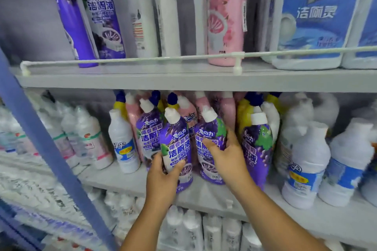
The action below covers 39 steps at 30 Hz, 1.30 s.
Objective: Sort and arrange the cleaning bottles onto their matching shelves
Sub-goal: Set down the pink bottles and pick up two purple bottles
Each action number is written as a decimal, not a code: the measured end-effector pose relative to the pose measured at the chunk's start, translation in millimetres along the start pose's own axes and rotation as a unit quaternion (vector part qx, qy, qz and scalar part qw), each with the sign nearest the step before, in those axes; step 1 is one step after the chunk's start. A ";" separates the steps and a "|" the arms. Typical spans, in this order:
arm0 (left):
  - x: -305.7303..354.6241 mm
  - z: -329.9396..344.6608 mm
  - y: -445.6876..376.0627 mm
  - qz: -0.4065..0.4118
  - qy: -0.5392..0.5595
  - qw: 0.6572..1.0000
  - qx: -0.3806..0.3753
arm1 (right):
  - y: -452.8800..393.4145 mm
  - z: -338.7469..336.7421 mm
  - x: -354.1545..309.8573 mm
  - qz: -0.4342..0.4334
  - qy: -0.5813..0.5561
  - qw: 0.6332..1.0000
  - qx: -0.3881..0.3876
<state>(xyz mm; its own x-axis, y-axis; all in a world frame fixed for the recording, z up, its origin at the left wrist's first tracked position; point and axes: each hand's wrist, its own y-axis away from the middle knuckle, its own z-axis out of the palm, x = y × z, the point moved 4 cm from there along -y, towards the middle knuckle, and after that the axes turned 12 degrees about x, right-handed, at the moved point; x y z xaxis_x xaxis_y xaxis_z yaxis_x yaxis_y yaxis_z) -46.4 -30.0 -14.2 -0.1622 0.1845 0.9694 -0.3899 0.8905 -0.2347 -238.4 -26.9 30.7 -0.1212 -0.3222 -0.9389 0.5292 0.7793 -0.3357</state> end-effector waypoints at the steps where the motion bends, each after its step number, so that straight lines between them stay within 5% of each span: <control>1: -4.5 3.1 -6.9 0.005 -0.005 1.000 -0.011 | -2.2 2.0 6.1 0.003 0.007 1.000 0.012; 13: -32.9 35.1 -61.1 0.073 -0.034 0.990 -0.114 | -28.7 28.8 16.4 -0.041 0.122 0.982 0.141; 22: -44.5 9.4 -42.6 0.023 -0.053 0.989 -0.133 | 42.0 17.3 13.4 0.011 0.140 0.980 0.139; 26: -25.5 -10.9 -10.7 0.062 -0.022 0.990 -0.125 | 88.0 6.8 8.0 0.024 0.123 0.986 0.111; 39: 58.7 57.1 178.1 -0.017 0.074 0.953 -0.294 | 170.9 -229.3 -30.0 0.106 0.088 0.972 0.192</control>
<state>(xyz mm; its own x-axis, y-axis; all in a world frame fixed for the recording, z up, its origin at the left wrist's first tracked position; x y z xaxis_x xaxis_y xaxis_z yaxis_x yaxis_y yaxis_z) -177.1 115.6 -3.3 -0.0125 0.1690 0.9855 0.1888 0.9683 -0.1636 -336.9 239.2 -15.9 -0.0989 -0.0521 -0.9937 0.8285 0.5488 -0.1112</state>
